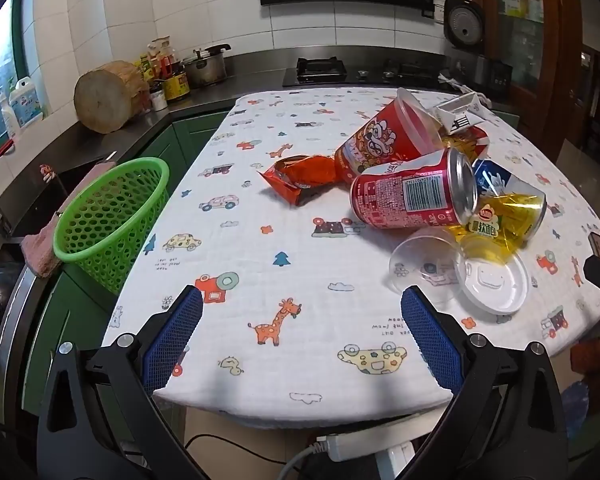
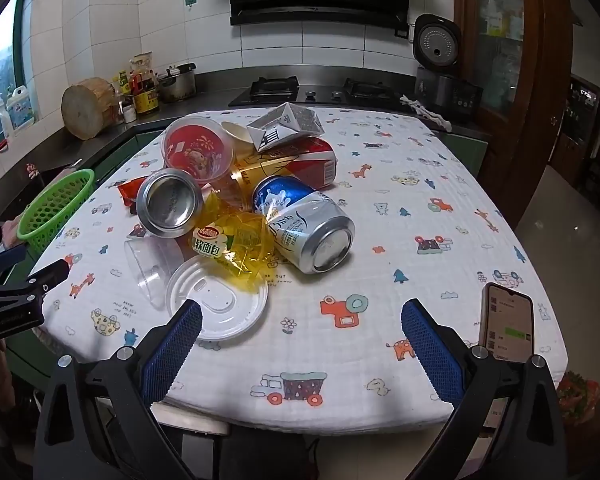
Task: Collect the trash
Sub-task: 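Move both tools toward the pile of trash on the table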
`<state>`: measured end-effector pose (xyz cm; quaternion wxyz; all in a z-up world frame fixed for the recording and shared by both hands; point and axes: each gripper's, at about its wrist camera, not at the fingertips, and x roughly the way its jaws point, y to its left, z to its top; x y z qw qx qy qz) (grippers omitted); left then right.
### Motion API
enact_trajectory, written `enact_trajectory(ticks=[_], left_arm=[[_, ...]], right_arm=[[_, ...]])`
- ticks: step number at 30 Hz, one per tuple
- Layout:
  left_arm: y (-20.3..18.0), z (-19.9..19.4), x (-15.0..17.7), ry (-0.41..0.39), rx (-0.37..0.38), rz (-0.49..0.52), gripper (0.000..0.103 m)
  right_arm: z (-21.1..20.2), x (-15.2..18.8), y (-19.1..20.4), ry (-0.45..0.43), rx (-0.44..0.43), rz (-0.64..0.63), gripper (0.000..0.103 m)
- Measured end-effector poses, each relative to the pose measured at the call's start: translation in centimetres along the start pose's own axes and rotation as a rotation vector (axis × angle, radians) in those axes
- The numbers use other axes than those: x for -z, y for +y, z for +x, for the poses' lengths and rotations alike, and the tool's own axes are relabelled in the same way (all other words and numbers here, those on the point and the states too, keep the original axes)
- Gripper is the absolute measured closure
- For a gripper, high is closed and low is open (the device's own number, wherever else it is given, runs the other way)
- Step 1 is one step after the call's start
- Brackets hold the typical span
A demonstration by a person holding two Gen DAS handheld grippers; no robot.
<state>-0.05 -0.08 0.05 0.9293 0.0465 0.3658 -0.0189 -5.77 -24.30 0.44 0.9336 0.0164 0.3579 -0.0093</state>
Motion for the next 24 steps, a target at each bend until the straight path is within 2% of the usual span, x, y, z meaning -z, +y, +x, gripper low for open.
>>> enact_trajectory(ticks=[24], left_arm=[[0.38, 0.68, -0.58, 0.004, -0.003, 0.000, 0.005]], right_arm=[[0.85, -0.60, 0.77, -0.001, -0.043, -0.022, 0.006]])
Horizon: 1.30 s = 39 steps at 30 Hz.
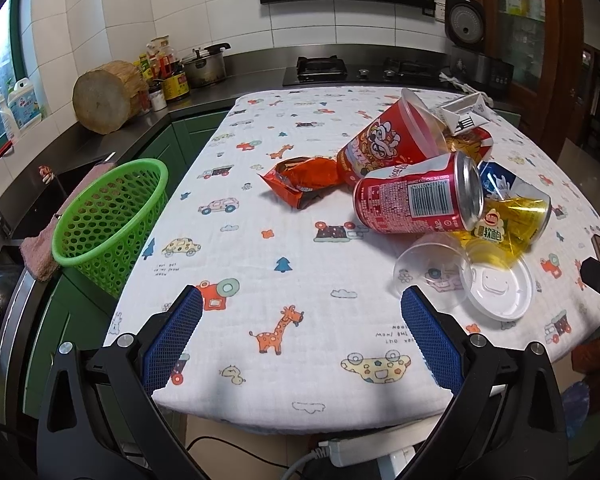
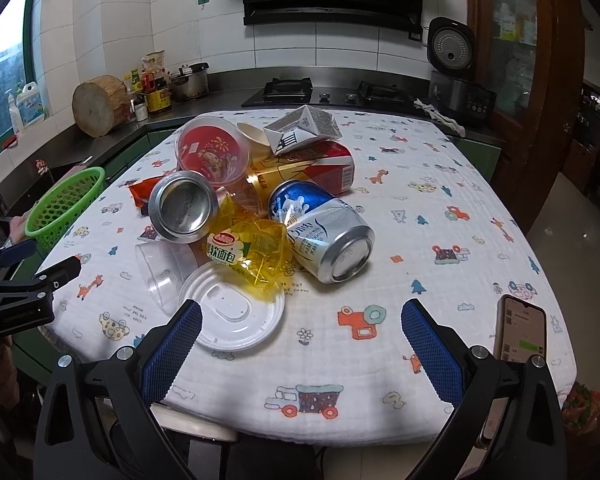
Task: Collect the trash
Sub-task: 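Move both tools toward the pile of trash on the table, then grasp the red Coca-Cola can with the right gripper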
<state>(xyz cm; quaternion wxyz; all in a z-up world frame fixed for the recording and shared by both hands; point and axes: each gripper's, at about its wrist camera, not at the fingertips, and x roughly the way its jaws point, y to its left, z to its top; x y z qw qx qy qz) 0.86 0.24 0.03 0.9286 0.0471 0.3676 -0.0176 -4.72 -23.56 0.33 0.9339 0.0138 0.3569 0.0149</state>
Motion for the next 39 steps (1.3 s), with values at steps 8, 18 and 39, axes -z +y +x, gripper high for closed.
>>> enact_trajectory(ticks=[8, 18, 39], left_arm=[[0.6, 0.7, -0.8, 0.000, -0.003, -0.013, 0.005], [2.1, 1.0, -2.2, -0.027, -0.034, -0.009, 0.005], [6.5, 3.4, -3.3, 0.031, -0.039, -0.068, 0.005]], right_arm=[[0.5, -1.1, 0.3, -0.011, -0.035, -0.017, 0.006], [1.6, -3.4, 1.7, -0.016, -0.125, -0.072, 0.006], [7.7, -7.6, 6.0, 0.065, -0.280, -0.150, 0.007]])
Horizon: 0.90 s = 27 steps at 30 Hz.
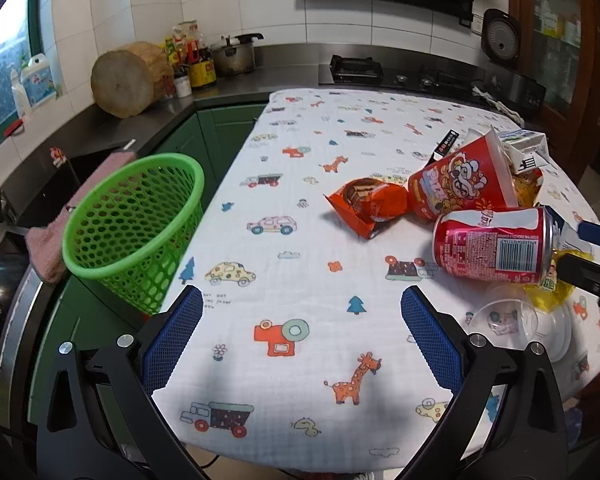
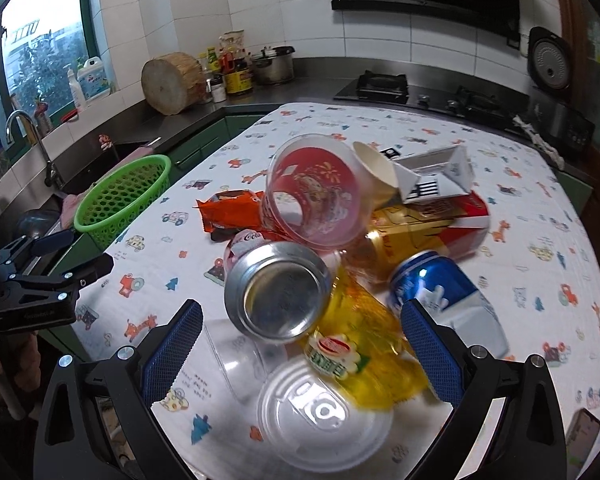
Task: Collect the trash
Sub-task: 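Grasp the red Coca-Cola can with the right gripper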
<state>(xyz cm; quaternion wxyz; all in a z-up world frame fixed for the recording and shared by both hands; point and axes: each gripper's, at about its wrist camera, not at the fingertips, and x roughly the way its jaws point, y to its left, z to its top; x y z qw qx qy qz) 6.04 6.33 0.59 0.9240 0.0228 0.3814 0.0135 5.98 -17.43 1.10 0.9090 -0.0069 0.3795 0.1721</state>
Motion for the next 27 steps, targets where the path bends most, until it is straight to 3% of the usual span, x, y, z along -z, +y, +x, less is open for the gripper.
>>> enact_trajectory(ticks=[11, 12, 14, 17, 27], left_arm=[[-0.6, 1.1, 0.8, 0.032, 0.050, 0.027, 0.006], [-0.8, 1.1, 0.9, 0.035, 0.063, 0.031, 0.006], [-1.1, 1.1, 1.0, 0.040, 0.086, 0.039, 0.006], [-1.8, 1.1, 1.3, 0.041, 0.121, 0.061, 0.006], [-6.3, 0.4, 2.9, 0.060, 0.328, 0.164, 0.006]], right_arm=[[3.3, -1.1, -0.2, 0.058, -0.048, 0.006, 0.009], [3.5, -1.1, -0.2, 0.063, -0.050, 0.005, 0.011], [3.9, -1.1, -0.4, 0.075, -0.082, 0.020, 0.024], [4.0, -1.1, -0.6, 0.078, -0.109, 0.038, 0.034], [2.3, -1.1, -0.9, 0.050, -0.135, 0.054, 0.036]])
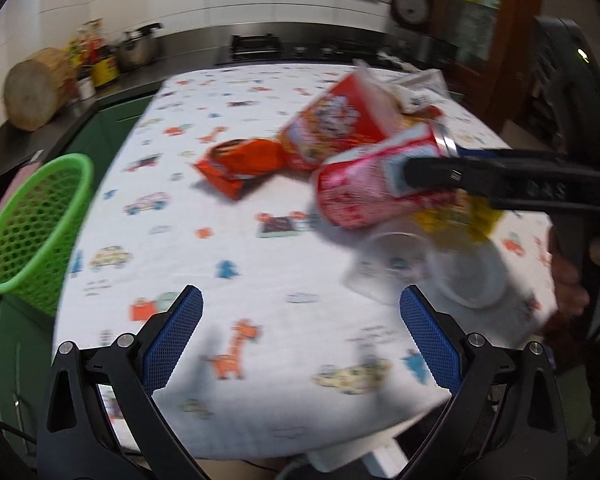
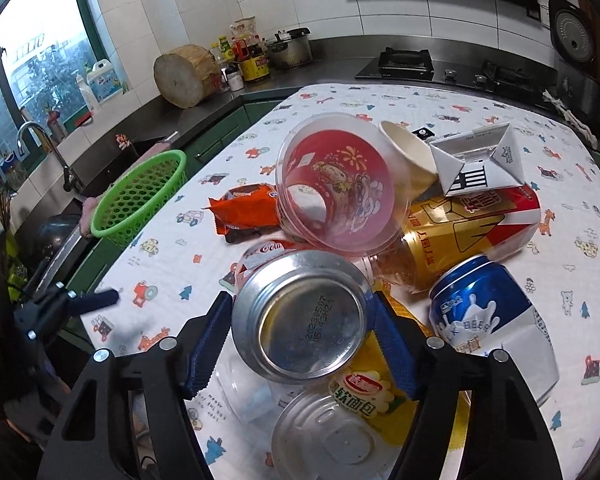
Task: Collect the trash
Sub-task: 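Grasp the red Coca-Cola can with the right gripper, then grasp the clear plastic cup with the left gripper while the right lifts the can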
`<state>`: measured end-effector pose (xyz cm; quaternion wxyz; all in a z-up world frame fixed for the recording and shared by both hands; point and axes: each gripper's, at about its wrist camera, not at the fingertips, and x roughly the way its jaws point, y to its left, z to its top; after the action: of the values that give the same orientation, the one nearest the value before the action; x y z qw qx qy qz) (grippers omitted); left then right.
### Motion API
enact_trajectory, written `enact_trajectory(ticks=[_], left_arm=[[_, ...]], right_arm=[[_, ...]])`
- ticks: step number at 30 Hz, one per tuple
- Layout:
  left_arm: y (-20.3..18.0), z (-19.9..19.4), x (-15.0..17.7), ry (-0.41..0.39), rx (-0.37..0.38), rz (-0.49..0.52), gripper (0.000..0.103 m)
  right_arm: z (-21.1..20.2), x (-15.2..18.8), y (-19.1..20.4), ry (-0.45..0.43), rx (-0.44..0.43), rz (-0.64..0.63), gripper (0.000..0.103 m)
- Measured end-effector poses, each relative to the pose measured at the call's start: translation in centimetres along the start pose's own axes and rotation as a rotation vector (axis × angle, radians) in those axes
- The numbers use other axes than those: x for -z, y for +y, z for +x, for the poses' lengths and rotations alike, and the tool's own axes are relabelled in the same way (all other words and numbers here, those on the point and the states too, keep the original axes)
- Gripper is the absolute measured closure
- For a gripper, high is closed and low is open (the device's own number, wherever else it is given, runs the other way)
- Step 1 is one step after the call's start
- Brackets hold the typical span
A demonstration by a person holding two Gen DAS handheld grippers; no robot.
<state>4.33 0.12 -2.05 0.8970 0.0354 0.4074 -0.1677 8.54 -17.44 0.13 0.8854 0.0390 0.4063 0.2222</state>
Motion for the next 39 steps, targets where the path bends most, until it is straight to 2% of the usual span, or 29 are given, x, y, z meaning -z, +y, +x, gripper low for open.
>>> enact_trajectory(ticks=[7, 13, 22, 26, 28, 32, 39], left_arm=[[-2.8, 0.9, -0.1, 0.009, 0.141, 0.026, 0.005], [-3.4, 2.3, -0.5, 0.021, 0.185, 0.018, 0.006], [-3.5, 4.1, -0.9, 0.044, 0.266, -0.046, 0.007], [-3.6, 4.8, -0.9, 0.058, 0.285, -0.051, 0.022], [-3.5, 5.1, -1.0, 0.064, 0.299, -0.063, 0.026], [-3.3, 5.3, -1.1, 0.066, 0.318, -0.078, 0.040], [-3.1, 5.3, -0.8, 0.061, 0.338, -0.083, 0.041]], right_arm=[[-1.6, -0.3, -0.6, -0.028, -0.038, 0.036, 0.036], [-3.4, -0.8, -0.5, -0.072, -0.048, 0.034, 0.036], [-5.7, -1.6, -0.4, -0.124, -0.035, 0.024, 0.037], [-6.3, -1.9, -0.3, -0.136, -0.024, 0.014, 0.037], [-6.6, -1.9, -0.3, -0.142, -0.018, 0.011, 0.037], [-7.0, -2.2, -0.4, -0.151, -0.009, 0.010, 0.037], [-7.1, -2.4, -0.3, -0.154, -0.003, 0.005, 0.037]])
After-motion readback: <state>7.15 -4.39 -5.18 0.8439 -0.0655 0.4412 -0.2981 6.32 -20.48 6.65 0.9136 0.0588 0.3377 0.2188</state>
